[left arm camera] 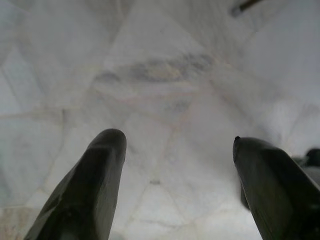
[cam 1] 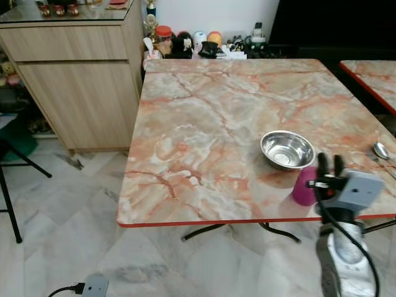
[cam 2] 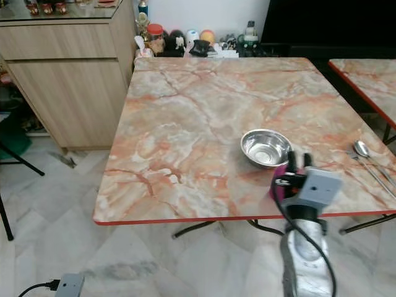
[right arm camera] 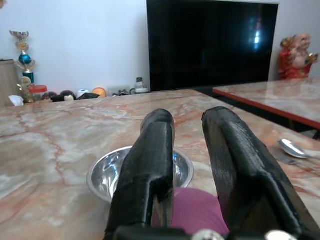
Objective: Setting the table
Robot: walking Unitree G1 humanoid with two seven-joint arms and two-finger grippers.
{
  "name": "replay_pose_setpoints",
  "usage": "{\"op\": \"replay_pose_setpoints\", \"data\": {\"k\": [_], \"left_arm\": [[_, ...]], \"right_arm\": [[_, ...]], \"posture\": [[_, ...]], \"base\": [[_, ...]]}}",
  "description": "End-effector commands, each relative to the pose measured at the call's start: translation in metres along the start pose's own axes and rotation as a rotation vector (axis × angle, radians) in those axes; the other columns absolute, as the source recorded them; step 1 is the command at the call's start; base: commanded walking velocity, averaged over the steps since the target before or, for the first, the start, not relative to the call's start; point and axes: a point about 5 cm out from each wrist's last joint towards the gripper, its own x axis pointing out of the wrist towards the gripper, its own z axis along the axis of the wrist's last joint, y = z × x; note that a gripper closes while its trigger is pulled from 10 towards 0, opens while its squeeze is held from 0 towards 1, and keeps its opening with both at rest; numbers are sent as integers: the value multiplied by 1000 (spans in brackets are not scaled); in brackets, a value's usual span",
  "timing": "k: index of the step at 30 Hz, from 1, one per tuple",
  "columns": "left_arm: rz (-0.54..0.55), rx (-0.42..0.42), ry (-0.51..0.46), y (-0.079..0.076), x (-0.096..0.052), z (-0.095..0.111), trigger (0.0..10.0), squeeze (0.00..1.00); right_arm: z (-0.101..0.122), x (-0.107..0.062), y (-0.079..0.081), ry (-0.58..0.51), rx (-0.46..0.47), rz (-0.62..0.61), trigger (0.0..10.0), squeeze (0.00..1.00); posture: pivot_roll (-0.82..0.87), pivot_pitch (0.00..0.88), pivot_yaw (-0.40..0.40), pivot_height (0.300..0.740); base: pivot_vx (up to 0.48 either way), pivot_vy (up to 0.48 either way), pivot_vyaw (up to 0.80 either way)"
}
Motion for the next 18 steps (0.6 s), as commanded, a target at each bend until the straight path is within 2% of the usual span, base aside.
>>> {"op": "replay_pose_setpoints", "data": {"k": [1,6,8,18], "left_arm": [[-16,9,37,-4,-2,-10,10000,0],[-28,34,34,-7,-2,-10,10000,0],[-28,44,34,-8,-2,-9,10000,0],[-24,47,33,-7,-2,-9,10000,0]], "right_arm": [[9,-2,-1,-35,-11,-7,10000,0],[17,-10,0,-47,-28,-2,10000,0],[16,-12,1,-39,-31,1,10000,0],[17,-13,3,-24,-31,1,10000,0]], "posture": [[-27,148,-8,740],[-33,149,-10,740],[-34,149,-10,740],[-31,149,-11,740]], "base": [[0,0,0],[0,0,0],[0,-307,0],[0,-480,0]]}}
